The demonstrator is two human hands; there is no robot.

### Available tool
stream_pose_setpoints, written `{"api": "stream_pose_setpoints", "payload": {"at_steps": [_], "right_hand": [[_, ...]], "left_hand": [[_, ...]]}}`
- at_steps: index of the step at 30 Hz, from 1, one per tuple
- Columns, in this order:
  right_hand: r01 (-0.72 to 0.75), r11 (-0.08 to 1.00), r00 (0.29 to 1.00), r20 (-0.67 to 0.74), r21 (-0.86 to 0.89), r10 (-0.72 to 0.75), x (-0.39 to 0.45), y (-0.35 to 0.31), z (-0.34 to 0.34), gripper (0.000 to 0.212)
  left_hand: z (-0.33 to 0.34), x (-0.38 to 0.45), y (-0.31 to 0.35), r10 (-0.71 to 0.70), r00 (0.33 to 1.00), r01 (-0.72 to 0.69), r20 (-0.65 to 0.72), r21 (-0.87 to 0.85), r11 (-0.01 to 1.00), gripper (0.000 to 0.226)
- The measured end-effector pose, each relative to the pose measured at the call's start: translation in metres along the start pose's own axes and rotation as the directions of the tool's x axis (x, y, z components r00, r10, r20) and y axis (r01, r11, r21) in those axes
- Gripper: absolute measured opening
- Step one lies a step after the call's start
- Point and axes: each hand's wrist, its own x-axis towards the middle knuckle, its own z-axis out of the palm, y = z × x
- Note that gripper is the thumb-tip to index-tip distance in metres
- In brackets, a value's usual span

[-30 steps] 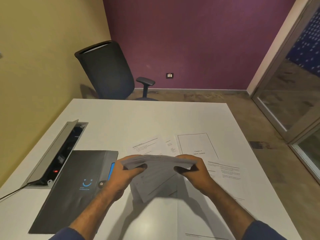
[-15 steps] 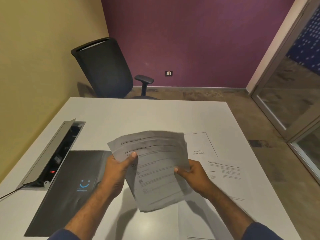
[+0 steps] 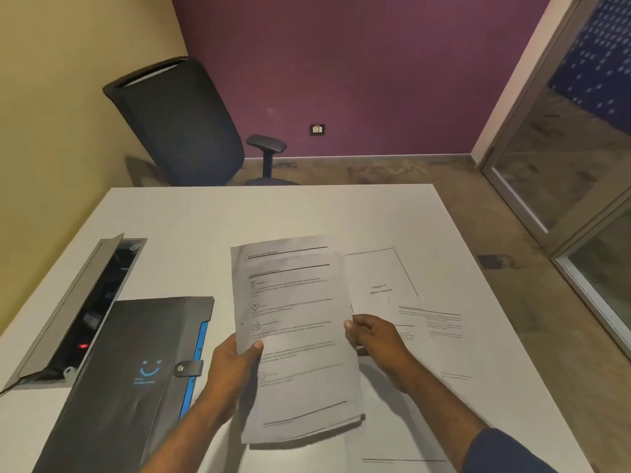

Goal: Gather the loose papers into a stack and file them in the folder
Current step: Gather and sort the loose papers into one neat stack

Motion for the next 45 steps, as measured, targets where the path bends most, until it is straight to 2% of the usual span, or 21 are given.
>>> {"api": "stream_pose_setpoints", "payload": {"at_steps": [2,4,5,7,9,11,13,16,17,19,21,24,28,30,34,38,40,43,45], "right_hand": [[-0.046,0.999,0.971,-0.237,-0.026,0.039,0.006,0.017,-0.015,0.021],[-0.133,0.969,0.894,-0.447,-0.206,0.027,0.01,0.036,-0.035,0.037],[-0.226,0.915,0.856,-0.517,-0.334,0.022,0.012,0.047,-0.046,0.045],[-0.484,0.703,0.787,-0.611,-0.52,0.09,0.012,0.066,-0.063,0.062],[-0.677,0.497,0.696,-0.693,-0.543,0.192,0.008,0.082,-0.071,0.073],[-0.747,0.412,0.642,-0.726,-0.522,0.246,0.004,0.093,-0.073,0.083],[-0.769,0.43,0.612,-0.739,-0.472,0.282,0.004,0.1,-0.076,0.089],[-0.729,0.581,0.605,-0.739,-0.362,0.298,0.004,0.108,-0.084,0.085],[-0.684,0.643,0.628,-0.727,-0.346,0.277,0.004,0.111,-0.087,0.075],[-0.575,0.748,0.67,-0.715,-0.332,0.198,0.001,0.112,-0.094,0.04],[-0.53,0.781,0.663,-0.736,-0.331,0.138,0.0,0.112,-0.106,0.026],[-0.561,0.75,0.626,-0.772,-0.35,0.107,0.0,0.106,-0.13,0.029],[-0.727,0.535,0.583,-0.798,-0.431,0.15,0.0,0.1,-0.156,0.033],[-0.757,0.495,0.568,-0.804,-0.427,0.176,0.001,0.102,-0.159,0.038],[-0.759,0.536,0.541,-0.816,-0.371,0.201,0.005,0.106,-0.159,0.047],[-0.756,0.578,0.52,-0.818,-0.306,0.246,0.006,0.101,-0.16,0.075],[-0.759,0.595,0.499,-0.824,-0.264,0.27,0.006,0.101,-0.159,0.081],[-0.709,0.675,0.506,-0.813,-0.203,0.287,0.006,0.106,-0.154,0.074],[-0.652,0.73,0.55,-0.791,-0.206,0.268,0.004,0.109,-0.147,0.061]], "left_hand": [[-0.005,0.004,-0.001,-0.003,0.999,0.003,-0.047,0.002,1.0,0.023],[-0.011,0.008,-0.005,-0.027,0.996,0.027,-0.08,0.0,1.0,0.024],[-0.013,0.01,-0.007,-0.039,0.995,0.039,-0.089,-0.003,0.999,0.023],[-0.016,0.012,-0.01,-0.049,0.994,0.049,-0.1,-0.001,0.999,0.022],[-0.015,0.012,-0.012,-0.066,0.993,0.067,-0.099,0.008,0.998,0.023],[-0.013,0.011,-0.013,-0.086,0.992,0.087,-0.093,0.013,0.996,0.023],[-0.008,0.01,-0.014,-0.095,0.992,0.097,-0.089,0.021,0.995,0.021],[-0.003,0.008,-0.012,-0.116,0.99,0.118,-0.079,0.025,0.993,0.015],[-0.002,0.008,-0.012,-0.125,0.989,0.128,-0.077,0.025,0.992,0.013],[-0.001,0.008,-0.011,-0.136,0.988,0.138,-0.073,0.028,0.99,0.01],[-0.002,0.008,-0.009,-0.135,0.989,0.137,-0.062,0.034,0.99,0.011],[-0.004,0.008,-0.008,-0.138,0.989,0.14,-0.052,0.042,0.989,0.015],[-0.003,0.009,-0.008,-0.165,0.984,0.167,-0.06,0.041,0.985,0.011],[-0.001,0.009,-0.007,-0.175,0.982,0.178,-0.065,0.041,0.983,0.009],[0.004,0.009,-0.006,-0.173,0.983,0.176,-0.068,0.052,0.983,0.01],[0.008,0.009,-0.005,-0.165,0.984,0.169,-0.065,0.059,0.984,0.011],[0.009,0.009,-0.005,-0.167,0.984,0.17,-0.059,0.054,0.984,0.01],[0.008,0.01,-0.007,-0.168,0.984,0.171,-0.051,0.052,0.984,0.008],[0.007,0.01,-0.009,-0.163,0.985,0.165,-0.053,0.05,0.985,0.009]]}}
